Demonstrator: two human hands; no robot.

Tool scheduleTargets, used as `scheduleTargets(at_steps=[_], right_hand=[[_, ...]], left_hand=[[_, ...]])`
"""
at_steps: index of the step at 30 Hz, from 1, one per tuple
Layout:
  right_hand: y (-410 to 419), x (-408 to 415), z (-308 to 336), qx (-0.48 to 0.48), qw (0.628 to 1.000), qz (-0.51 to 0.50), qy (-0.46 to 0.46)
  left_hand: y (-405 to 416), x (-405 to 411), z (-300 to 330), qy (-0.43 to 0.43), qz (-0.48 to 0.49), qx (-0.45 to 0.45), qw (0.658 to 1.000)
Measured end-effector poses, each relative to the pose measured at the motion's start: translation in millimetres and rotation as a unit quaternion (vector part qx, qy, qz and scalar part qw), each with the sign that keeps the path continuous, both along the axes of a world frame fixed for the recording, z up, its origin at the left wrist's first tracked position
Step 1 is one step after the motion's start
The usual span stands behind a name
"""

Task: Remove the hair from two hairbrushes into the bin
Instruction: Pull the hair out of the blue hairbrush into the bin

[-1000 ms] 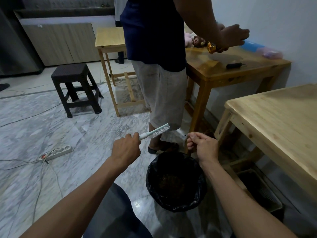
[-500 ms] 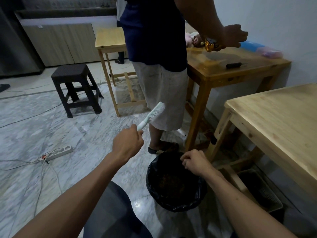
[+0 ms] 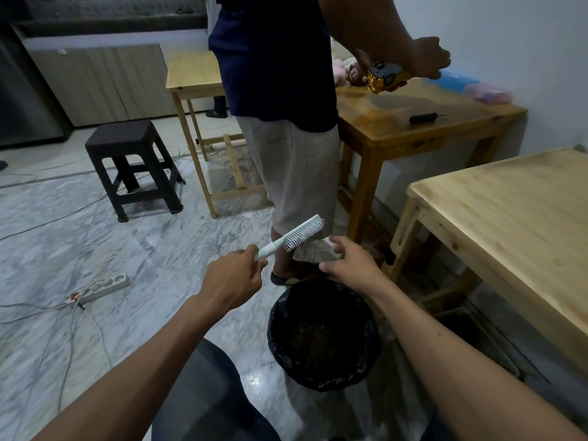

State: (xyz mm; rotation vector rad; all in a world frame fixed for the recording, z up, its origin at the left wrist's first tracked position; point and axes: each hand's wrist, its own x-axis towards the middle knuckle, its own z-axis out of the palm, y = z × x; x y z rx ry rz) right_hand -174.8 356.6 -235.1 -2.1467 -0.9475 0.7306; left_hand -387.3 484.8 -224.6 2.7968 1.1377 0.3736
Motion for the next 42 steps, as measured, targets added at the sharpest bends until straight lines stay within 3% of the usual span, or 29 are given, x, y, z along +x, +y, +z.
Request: scheduleTargets(at_steps=[5, 8, 11, 15, 21, 30, 34, 37, 42], right_hand=[[5.6, 2.4, 2.2, 0.130, 0.980, -0.083, 0.129], [5.5, 3.5, 9.1, 0.174, 0.975, -0.068, 0.123], [3.8, 5.2, 12.2, 0.236, 0.957, -0.117, 0.125], [0.7, 6.1, 8.8, 0.234, 0.954, -0.162, 0.096], [4.4, -12.4, -6.8, 0.203, 0.930, -0.305, 0.036], [-15.9, -10.0, -21.1, 0.073, 0.985, -0.148, -0.043], [-9.8, -11.8, -15.8, 0.032, 0.995, -0.092, 0.009], [-6.1, -8.3, -13.7, -0.031, 0.999, -0.033, -0.002], [-7.1, -4.1, -11.8, -0.001, 0.995, -0.081, -0.061]], left_hand=[[0.8, -3.1, 1.0, -0.004, -0.017, -0.001, 1.000], [0.6, -5.3, 1.7, -0.014, -0.037, -0.014, 0.999], [2.5, -9.4, 3.4, -0.032, -0.058, -0.047, 0.997], [5.3, -14.5, 4.9, -0.043, -0.069, -0.083, 0.993], [-6.6, 4.8, 4.8, -0.006, 0.017, -0.011, 1.000], [2.8, -8.1, 2.3, -0.043, 0.026, -0.035, 0.998], [2.1, -9.2, 0.9, -0.054, 0.006, -0.043, 0.998], [2.1, -8.8, 1.6, -0.062, 0.008, -0.045, 0.997], [2.5, -7.7, 2.7, -0.070, 0.016, -0.051, 0.996]])
